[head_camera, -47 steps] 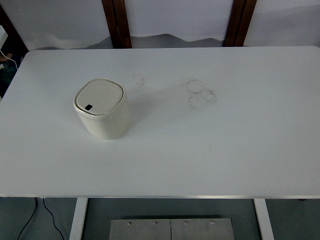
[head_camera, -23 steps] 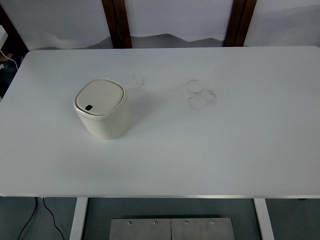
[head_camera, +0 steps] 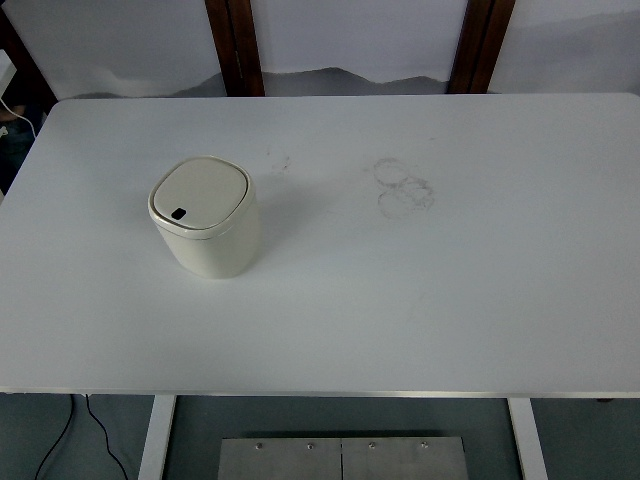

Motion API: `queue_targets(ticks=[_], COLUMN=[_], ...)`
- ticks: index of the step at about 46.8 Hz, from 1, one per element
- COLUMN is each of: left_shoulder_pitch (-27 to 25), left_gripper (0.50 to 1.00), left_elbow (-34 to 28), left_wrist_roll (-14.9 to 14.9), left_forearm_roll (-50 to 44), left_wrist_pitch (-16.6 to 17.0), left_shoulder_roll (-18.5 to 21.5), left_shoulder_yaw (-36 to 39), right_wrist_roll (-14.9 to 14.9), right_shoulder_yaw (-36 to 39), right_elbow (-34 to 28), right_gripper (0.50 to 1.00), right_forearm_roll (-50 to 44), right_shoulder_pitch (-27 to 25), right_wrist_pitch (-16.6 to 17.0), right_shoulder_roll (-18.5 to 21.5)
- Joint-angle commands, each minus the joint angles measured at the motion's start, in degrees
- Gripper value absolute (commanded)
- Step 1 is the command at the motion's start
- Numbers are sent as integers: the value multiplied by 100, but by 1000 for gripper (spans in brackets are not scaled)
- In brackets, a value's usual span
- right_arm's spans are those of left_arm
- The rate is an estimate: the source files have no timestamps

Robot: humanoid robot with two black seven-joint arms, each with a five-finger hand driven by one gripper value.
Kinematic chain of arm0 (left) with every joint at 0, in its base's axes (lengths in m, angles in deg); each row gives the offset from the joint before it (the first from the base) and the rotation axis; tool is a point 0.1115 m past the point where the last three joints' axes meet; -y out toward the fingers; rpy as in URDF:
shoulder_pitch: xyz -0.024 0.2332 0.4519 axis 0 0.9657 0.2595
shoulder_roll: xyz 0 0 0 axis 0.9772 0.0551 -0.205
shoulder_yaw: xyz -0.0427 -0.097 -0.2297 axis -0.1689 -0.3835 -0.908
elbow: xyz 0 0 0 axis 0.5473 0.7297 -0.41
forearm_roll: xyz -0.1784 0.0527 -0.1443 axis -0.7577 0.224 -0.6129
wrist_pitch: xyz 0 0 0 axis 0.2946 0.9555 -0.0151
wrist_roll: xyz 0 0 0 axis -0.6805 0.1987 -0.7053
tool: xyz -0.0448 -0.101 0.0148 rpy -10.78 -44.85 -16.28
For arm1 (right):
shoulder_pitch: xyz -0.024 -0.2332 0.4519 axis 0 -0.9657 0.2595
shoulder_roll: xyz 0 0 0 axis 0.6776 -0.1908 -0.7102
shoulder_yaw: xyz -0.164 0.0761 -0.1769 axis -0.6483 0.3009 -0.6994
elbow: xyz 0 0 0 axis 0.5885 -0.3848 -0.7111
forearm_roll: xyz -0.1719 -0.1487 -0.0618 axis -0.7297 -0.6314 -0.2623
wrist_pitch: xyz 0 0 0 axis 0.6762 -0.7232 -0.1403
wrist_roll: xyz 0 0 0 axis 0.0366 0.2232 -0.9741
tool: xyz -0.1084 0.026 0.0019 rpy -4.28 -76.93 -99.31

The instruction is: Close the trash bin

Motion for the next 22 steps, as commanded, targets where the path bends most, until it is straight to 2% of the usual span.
queue_targets(ticks=[1, 12, 22], left_shoulder_pitch=[177, 370, 406], left_gripper=[1000, 1000, 1000], left_elbow=[115, 370, 370], left_wrist_roll=[0, 0, 0], left_forearm_roll=[-71, -238, -229], left_wrist_pitch=[-9, -35, -17], left_shoulder_roll=[-44, -281, -290], left_shoulder_yaw=[-53, -105, -105], right_wrist_roll=[-3, -3, -3], right_shoulder_yaw=[0, 0, -9], right_elbow=[0, 0, 0], right_gripper=[995, 995, 995], right_forearm_roll=[-3, -3, -3], right_shoulder_pitch=[0, 0, 0], right_wrist_pitch=[0, 0, 0], right_shoulder_roll=[0, 0, 0])
